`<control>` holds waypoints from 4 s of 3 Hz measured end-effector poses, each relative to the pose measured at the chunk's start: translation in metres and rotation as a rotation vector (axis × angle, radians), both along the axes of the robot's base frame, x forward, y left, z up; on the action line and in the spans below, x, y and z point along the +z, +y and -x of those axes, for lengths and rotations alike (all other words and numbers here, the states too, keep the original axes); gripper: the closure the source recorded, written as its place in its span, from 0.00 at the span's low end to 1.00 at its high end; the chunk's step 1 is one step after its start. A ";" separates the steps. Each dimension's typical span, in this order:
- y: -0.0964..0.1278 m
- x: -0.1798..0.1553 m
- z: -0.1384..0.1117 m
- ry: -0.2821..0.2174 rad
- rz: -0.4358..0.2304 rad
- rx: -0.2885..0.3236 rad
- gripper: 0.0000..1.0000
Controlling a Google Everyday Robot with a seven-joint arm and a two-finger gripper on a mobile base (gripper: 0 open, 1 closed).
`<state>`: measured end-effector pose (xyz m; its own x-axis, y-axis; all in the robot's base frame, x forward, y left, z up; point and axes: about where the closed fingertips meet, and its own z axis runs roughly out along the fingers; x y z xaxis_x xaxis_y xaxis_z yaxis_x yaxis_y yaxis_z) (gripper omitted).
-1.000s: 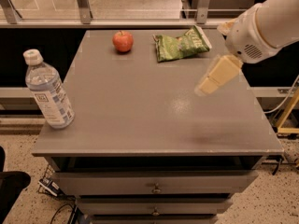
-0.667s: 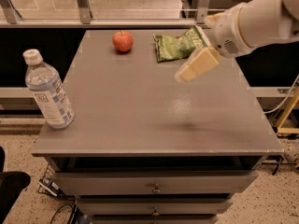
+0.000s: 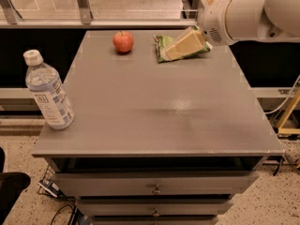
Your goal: Move apple near blue plastic bottle
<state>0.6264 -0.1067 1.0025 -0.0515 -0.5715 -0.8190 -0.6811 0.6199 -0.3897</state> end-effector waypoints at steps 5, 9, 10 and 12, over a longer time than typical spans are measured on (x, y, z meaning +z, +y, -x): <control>0.062 -0.059 -0.164 0.008 -0.188 -0.075 0.00; 0.164 -0.105 -0.218 0.091 -0.412 0.139 0.00; 0.179 -0.119 -0.213 0.126 -0.434 0.154 0.00; 0.194 -0.143 -0.204 0.173 -0.458 0.144 0.40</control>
Offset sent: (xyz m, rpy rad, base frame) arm 0.0596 0.0120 -0.0118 0.0823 -0.0308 -0.0416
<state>0.8303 0.0874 0.8595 -0.1556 -0.1667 -0.9736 -0.8029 0.5955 0.0263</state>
